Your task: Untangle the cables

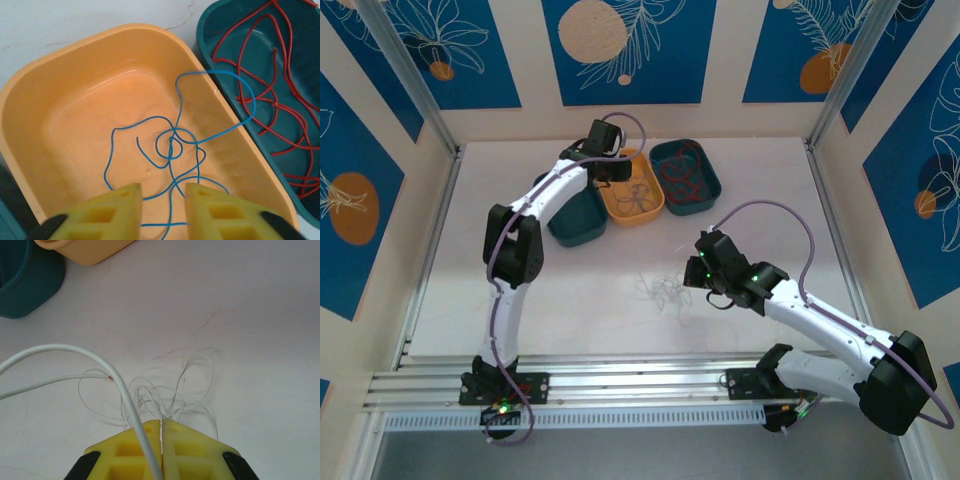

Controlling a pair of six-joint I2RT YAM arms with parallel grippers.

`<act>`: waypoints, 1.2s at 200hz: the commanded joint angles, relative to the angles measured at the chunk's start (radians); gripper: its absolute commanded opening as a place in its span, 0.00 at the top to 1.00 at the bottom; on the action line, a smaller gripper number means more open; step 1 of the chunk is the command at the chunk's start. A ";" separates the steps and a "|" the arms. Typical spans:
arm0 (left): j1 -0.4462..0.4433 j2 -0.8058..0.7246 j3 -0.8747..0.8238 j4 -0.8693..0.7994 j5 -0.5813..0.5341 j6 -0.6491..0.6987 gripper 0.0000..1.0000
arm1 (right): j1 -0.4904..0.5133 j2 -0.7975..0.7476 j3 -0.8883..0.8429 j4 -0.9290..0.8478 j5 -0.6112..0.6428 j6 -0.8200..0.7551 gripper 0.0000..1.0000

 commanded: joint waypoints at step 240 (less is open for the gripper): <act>0.010 0.218 0.195 0.132 0.165 -0.053 0.63 | -0.009 0.003 0.068 -0.058 0.006 0.003 0.99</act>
